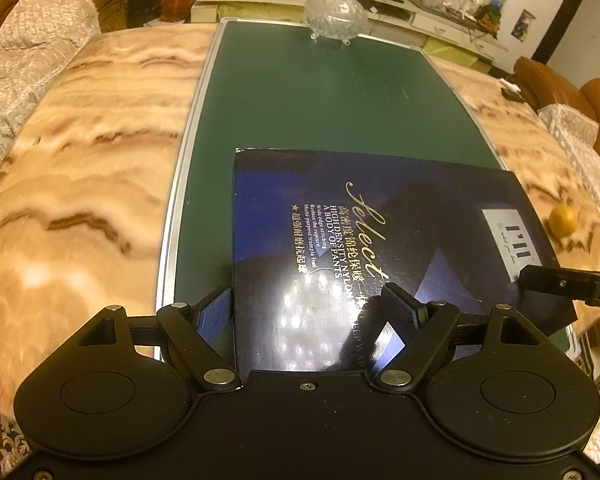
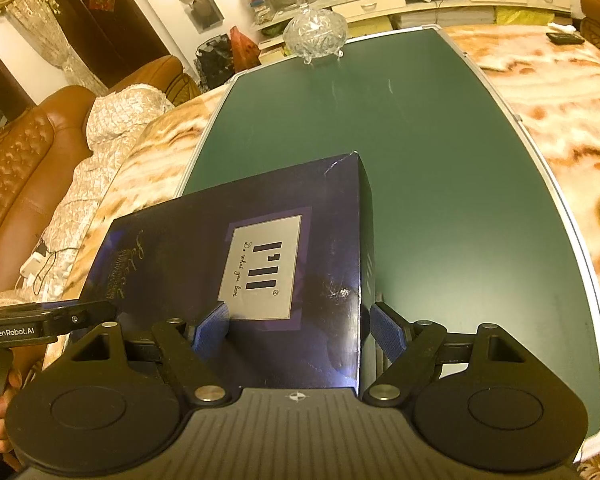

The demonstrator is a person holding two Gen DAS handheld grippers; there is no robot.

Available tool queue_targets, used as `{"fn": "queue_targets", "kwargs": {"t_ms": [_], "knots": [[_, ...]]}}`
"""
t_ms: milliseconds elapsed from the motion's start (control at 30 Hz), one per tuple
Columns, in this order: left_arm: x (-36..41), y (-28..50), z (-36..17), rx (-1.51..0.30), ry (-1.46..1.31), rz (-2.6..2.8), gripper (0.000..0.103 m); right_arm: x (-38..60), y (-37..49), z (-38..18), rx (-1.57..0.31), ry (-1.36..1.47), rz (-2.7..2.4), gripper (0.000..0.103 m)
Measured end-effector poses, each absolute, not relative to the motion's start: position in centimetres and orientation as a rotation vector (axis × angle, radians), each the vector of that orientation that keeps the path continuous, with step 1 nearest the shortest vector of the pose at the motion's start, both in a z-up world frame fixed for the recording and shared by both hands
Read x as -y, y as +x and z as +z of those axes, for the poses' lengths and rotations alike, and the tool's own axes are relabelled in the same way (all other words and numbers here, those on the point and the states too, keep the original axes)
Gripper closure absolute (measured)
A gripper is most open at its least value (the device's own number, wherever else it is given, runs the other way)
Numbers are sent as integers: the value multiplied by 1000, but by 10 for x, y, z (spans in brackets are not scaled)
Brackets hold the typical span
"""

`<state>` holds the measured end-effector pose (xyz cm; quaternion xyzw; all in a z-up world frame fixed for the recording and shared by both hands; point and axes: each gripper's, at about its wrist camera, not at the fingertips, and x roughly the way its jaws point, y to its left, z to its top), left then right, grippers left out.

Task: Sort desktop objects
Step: 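Lift the black lid with both grippers and carry it over the tray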

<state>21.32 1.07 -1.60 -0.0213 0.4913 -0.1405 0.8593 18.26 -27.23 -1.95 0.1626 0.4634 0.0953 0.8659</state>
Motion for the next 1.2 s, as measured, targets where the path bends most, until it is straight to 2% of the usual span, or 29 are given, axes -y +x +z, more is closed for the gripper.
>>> {"fn": "queue_targets", "kwargs": {"t_ms": [500,1200], "knots": [[-12,166,-32,-1058,-27,-285,23,273,132,-34,-982,348,196,21],[-8,162,-49,-1075,-4,-276,23,276,127,-56,-1009,377,188,21]]}}
